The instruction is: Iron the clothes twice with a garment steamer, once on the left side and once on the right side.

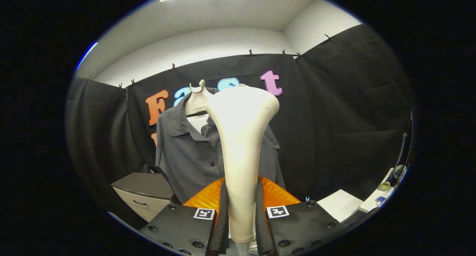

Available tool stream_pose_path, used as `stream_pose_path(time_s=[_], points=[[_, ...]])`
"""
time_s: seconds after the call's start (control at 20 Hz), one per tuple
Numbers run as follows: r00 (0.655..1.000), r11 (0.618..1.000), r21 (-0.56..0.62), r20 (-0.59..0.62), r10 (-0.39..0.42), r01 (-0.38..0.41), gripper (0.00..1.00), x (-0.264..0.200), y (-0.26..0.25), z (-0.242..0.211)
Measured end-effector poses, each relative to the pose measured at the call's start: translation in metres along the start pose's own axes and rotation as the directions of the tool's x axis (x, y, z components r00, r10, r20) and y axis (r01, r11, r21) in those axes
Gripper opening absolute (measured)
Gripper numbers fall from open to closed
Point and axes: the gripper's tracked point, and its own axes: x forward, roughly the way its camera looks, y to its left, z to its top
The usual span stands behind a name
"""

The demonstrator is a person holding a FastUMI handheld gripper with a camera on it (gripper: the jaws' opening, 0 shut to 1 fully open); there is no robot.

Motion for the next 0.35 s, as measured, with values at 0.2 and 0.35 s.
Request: stream_pose_path(time_s=[0.2,0.35], points=[[1.000,1.000,0.005,-0.007,0.001,-0.001,0.37,0.0030,-0.0004,-0.0026],[1.000,1.000,0.015,-0.015,0.000,0.000,0.37,0.0056,-0.0018,-0.0070]])
